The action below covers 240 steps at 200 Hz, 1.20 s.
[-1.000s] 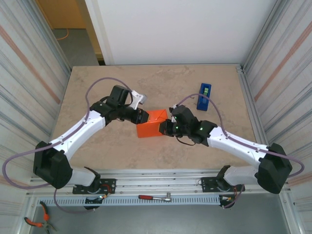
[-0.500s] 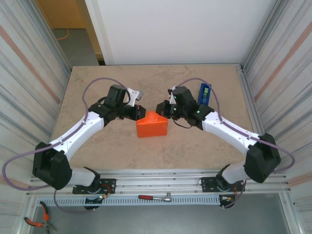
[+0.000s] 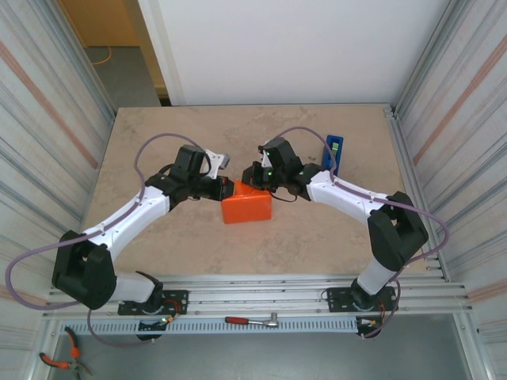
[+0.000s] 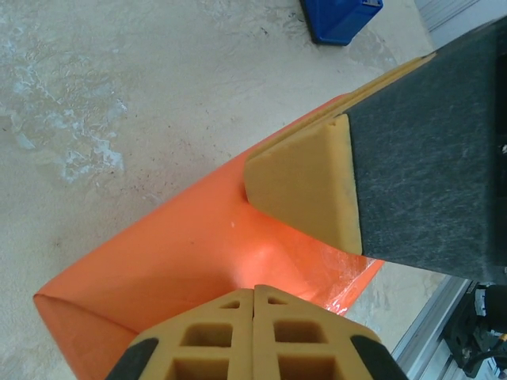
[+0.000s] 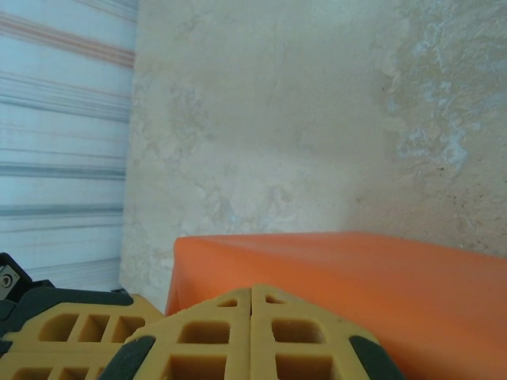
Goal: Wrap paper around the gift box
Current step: Stick the wrapping paper to the gift box.
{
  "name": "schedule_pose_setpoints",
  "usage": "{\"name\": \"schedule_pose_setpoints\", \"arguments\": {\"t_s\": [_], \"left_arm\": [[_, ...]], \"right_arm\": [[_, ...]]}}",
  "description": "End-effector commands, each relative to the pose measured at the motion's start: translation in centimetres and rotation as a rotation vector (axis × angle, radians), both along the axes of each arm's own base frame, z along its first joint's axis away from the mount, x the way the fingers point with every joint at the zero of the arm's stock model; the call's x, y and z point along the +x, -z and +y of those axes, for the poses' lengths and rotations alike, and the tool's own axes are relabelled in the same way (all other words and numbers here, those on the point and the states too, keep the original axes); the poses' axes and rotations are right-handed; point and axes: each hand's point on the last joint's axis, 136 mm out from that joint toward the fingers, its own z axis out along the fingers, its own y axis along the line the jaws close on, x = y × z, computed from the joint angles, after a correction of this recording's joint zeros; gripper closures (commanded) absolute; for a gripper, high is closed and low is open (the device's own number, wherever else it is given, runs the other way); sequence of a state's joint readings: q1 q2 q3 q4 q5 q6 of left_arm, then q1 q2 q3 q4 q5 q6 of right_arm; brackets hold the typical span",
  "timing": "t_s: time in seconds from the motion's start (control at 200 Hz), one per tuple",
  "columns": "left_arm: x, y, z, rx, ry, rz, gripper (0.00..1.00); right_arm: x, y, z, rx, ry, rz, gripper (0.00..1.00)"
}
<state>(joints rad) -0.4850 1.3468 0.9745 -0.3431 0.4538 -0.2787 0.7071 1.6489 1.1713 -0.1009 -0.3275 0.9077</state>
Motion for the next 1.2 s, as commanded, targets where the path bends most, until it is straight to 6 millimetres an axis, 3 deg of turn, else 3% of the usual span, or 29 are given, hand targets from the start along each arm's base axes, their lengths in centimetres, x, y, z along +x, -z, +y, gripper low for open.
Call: {"name": "schedule_pose_setpoints", "arguments": {"t_s": [0.0, 0.286, 0.386, 0.516, 0.752, 0.872, 1.198], "left_arm": [[-0.4, 0.2, 0.7, 0.008, -0.015, 0.002, 0.96], [0.2, -2.0, 0.2, -0.022, -0.012, -0.03, 0.95], [0.6, -3.1, -0.1, -0.04, -0.012, -0.045, 0.88], [1.0, -4.5, -0.4, -0.056, -0.011, -0.064, 0.75], [1.3, -4.8, -0.7, -0.061, -0.003, -0.065, 0.75], [1.3, -4.2, -0.8, -0.061, -0.003, -0.05, 0.77], [0.6, -1.7, -0.8, -0.04, -0.004, -0.008, 0.77]], "right_arm": [[-1.3, 1.8, -0.3, -0.019, -0.013, 0.045, 1.0], [-2.7, -3.3, -1.1, 0.03, -0.041, -0.082, 1.0], [-4.1, -3.9, -1.6, 0.01, -0.049, -0.107, 1.0], [-6.1, -3.0, -2.3, -0.031, -0.056, -0.107, 1.0], [-8.2, -0.1, -3.2, -0.096, -0.026, -0.09, 1.0], [-8.4, 1.1, -2.7, -0.096, -0.021, -0.079, 1.0], [-6.6, 1.2, -1.0, -0.034, 0.045, -0.182, 1.0]]}}
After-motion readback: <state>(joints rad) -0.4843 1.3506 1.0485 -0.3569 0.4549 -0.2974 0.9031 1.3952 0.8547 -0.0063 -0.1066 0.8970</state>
